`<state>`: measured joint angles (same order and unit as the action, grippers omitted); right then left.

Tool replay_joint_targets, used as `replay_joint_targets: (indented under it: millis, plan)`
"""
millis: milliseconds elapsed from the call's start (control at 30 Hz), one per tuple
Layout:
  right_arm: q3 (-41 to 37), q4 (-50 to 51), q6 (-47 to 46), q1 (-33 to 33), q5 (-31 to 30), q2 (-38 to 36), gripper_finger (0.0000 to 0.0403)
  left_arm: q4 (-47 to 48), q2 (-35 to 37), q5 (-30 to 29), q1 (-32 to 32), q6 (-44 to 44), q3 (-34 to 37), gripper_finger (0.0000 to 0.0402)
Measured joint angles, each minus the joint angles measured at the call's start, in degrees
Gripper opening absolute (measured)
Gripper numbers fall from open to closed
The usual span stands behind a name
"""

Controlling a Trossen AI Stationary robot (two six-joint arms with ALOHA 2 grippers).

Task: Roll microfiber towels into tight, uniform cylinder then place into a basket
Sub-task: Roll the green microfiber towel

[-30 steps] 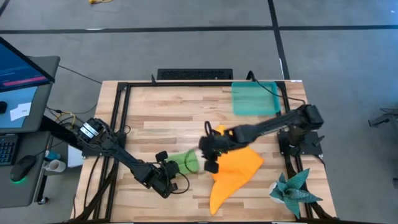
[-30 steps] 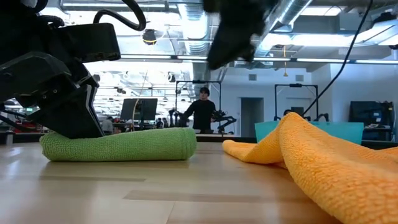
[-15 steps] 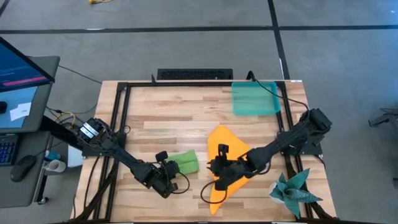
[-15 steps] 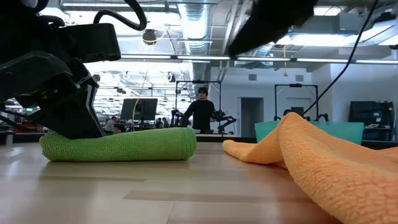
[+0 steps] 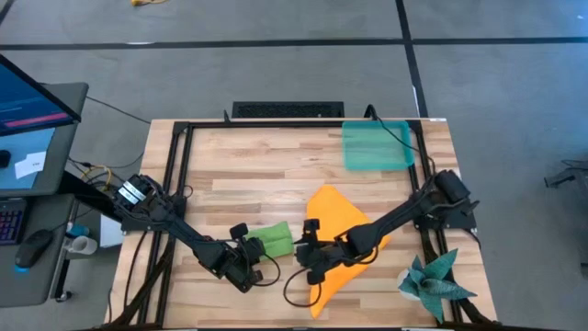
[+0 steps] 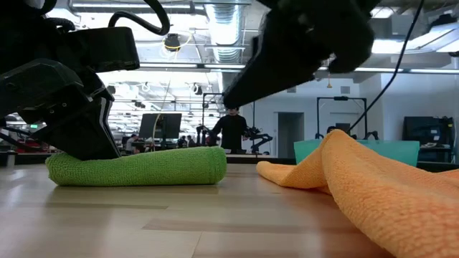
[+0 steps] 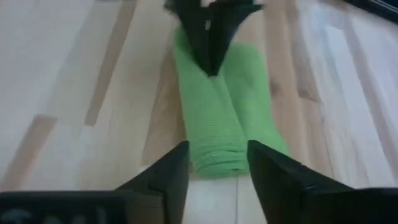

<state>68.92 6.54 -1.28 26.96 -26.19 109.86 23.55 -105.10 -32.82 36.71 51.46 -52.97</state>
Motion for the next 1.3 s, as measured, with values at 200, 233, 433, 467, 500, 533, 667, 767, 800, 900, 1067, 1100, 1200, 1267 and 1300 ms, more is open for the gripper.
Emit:
replay_joint_targets:
  millis: [200, 233, 433, 467, 500, 533, 667, 767, 800, 900, 1067, 1100, 1200, 1267, 1300]
  plan:
    - [3.3, 0.1, 9.9, -0.3, 1.9, 5.5, 0.0227, -0.2, 0.0, 0.0, 0.0, 0.0, 0.0, 0.0031]
    - [3.7, 0.3, 11.1, -0.5, 1.9, 6.5, 0.0229, -0.2, 0.0, 0.0, 0.0, 0.0, 0.0, 0.0031]
    - [7.0, 0.3, 13.5, -1.7, 0.5, 11.8, 0.0224, -0.2, 0.0, -0.2, 0.0, 0.0, 0.0, 0.0032]
    - [7.6, 0.1, 13.7, -2.0, 0.4, 12.5, 0.0222, -0.2, 0.0, -0.4, 0.0, 0.0, 0.0, 0.0032]
    - [7.9, 0.5, 13.8, -2.2, 0.4, 13.0, 0.0220, -0.2, 0.0, -0.5, 0.0, 0.0, 0.0, 0.0032]
    - [8.1, 1.0, 13.7, -2.5, 0.4, 13.4, 0.0218, -0.2, 0.0, -0.4, 0.0, 0.0, 0.0, 0.0032]
    - [8.6, 2.6, 10.2, -3.6, 0.9, 14.0, 0.0208, -0.2, 0.0, -0.4, 0.0, 0.0, 0.0, 0.0032]
    - [8.7, 3.8, 6.7, -4.5, 3.9, 13.9, 0.0192, -0.1, 0.0, -0.4, 0.0, -0.2, 0.0, 0.0032]
    - [8.7, 3.9, 6.0, -4.7, 4.9, 13.8, 0.0183, -0.1, 0.0, -0.4, 0.0, -0.6, 0.0, 0.0032]
    - [8.6, 3.8, 5.5, -5.2, 6.8, 13.8, 0.0145, -0.1, 0.0, -0.5, 0.0, -1.7, 0.0, 0.0032]
    - [8.5, 4.1, 2.9, -6.0, 9.1, 13.8, 0.0068, -0.2, 0.0, -0.6, 0.0, -2.0, 0.0, 0.0042]
    - [8.5, 4.2, 2.8, -6.1, 9.7, 13.8, 0.0054, -0.1, 0.0, -0.7, 0.0, -2.3, 0.0, 0.0046]
    - [8.5, 4.3, 2.2, -6.2, 10.1, 13.8, 0.0033, -0.1, 0.0, -0.9, 0.0, -3.1, 0.0, 0.0062]
    - [8.5, 4.3, 1.1, -6.5, 10.7, 13.8, 0.0033, 0.0, 0.0, -1.0, 0.0, -3.1, 0.0, 0.0075]
    - [8.4, 4.3, 0.7, -6.6, 11.0, 13.8, 0.0033, 0.0, 0.0, -1.2, 0.0, -2.6, 0.0, 0.0082]
